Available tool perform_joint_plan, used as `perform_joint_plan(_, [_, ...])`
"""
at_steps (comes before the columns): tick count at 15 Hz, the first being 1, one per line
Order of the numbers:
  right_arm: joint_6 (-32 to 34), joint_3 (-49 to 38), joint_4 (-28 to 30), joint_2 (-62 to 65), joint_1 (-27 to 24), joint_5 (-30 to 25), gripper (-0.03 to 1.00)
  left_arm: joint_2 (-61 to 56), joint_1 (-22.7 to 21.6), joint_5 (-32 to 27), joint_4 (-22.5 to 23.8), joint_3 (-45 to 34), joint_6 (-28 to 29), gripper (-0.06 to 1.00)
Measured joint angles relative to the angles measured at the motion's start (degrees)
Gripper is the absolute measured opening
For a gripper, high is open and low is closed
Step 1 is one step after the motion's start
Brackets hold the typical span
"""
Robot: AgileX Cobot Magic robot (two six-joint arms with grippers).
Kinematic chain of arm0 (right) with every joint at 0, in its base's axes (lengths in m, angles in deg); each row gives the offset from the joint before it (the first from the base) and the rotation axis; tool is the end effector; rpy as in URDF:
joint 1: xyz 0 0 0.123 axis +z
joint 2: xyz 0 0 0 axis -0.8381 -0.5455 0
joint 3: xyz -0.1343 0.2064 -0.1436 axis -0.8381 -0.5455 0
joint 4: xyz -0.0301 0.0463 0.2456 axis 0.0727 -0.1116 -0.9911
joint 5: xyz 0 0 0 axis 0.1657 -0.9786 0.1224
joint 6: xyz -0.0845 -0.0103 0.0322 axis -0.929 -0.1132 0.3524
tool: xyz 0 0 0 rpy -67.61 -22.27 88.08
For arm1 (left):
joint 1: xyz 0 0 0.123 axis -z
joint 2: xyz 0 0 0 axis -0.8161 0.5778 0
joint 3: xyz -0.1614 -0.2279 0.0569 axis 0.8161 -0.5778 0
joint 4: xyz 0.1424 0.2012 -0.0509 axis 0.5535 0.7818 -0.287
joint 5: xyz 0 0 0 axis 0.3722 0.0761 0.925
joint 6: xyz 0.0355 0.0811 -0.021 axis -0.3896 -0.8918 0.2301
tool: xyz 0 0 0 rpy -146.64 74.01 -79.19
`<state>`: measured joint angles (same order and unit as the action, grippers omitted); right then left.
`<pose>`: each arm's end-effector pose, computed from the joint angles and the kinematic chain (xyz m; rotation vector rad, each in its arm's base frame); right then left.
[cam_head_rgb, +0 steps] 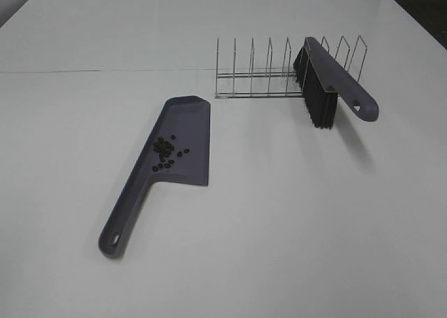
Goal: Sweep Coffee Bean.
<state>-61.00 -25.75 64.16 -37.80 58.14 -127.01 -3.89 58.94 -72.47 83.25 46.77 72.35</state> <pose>-0.0062 0.0035 0.2783 -0.0663 2.0359 0.0405 -0.0052 0.0120 0.2789 -0.0985 2.0260 0.0232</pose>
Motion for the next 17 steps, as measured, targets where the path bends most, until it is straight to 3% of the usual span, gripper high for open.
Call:
perform_joint_plan(6, [0.00,0.00,0.00,0.00,0.00,0.00,0.65,0.00,0.00,0.00,-0.06,0.00,0.00,0.65])
perform_joint_plan(12, [0.00,0.00,0.00,0.00,0.00,0.00,0.65,0.00,0.00,0.06,-8.94,0.00,-6.99,0.65])
perform_joint_plan(17, [0.00,0.00,0.00,0.00,0.00,0.00,0.65,0.00,0.00,0.06,-9.34,0.00,-7.91,0.65])
